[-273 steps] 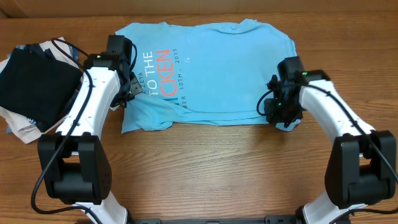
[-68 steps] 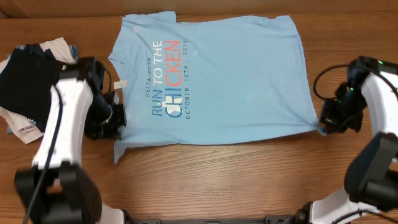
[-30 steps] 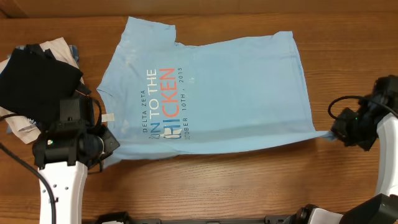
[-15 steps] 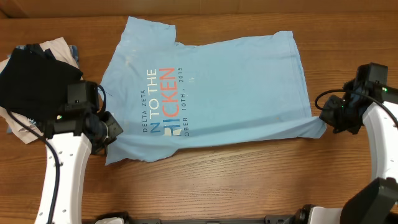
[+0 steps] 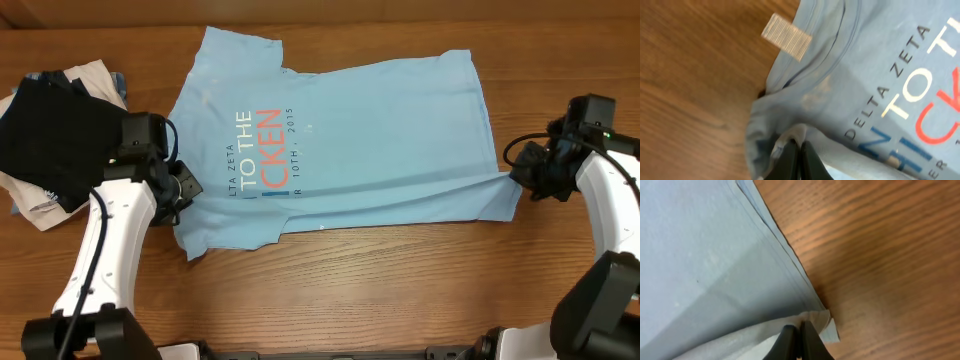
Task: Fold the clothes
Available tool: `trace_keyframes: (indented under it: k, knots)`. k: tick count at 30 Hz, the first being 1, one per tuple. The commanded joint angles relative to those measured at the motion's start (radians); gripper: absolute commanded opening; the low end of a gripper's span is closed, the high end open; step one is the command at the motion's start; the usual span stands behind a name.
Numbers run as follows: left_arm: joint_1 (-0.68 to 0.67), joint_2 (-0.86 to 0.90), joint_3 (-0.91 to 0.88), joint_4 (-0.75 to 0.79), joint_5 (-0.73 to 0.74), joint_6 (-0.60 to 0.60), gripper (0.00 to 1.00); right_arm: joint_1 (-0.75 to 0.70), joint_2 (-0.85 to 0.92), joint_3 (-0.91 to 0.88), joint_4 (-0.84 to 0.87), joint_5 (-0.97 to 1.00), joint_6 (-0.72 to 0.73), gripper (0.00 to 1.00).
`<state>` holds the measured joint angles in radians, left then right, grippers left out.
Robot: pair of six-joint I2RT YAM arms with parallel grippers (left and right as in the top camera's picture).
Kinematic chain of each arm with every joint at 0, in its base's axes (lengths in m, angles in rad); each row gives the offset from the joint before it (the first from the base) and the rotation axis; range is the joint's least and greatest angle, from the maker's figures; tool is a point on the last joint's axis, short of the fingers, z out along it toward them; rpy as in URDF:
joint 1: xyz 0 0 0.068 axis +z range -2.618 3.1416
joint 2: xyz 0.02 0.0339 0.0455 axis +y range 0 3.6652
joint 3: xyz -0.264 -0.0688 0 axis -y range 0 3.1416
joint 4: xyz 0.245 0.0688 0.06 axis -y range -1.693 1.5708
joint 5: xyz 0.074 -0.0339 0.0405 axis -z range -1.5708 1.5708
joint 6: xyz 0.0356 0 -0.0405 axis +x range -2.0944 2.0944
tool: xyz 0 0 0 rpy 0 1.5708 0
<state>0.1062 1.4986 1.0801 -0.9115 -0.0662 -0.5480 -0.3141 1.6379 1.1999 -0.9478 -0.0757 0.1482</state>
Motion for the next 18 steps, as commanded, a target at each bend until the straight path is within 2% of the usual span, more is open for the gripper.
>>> trace_keyframes:
  k: [1, 6, 18]
  knots:
    - [0.005, 0.024, -0.005, 0.046, -0.024, 0.009, 0.04, 0.001, 0.019, -0.001, 0.039, -0.023, -0.019, 0.04]
    - [0.006, 0.024, -0.005, 0.111, -0.023, 0.000, 0.04, 0.001, 0.027, -0.001, 0.096, -0.099, -0.053, 0.04]
    - [0.006, 0.025, -0.005, 0.140, -0.023, -0.037, 0.04, 0.045, 0.046, -0.001, 0.197, -0.101, -0.125, 0.04]
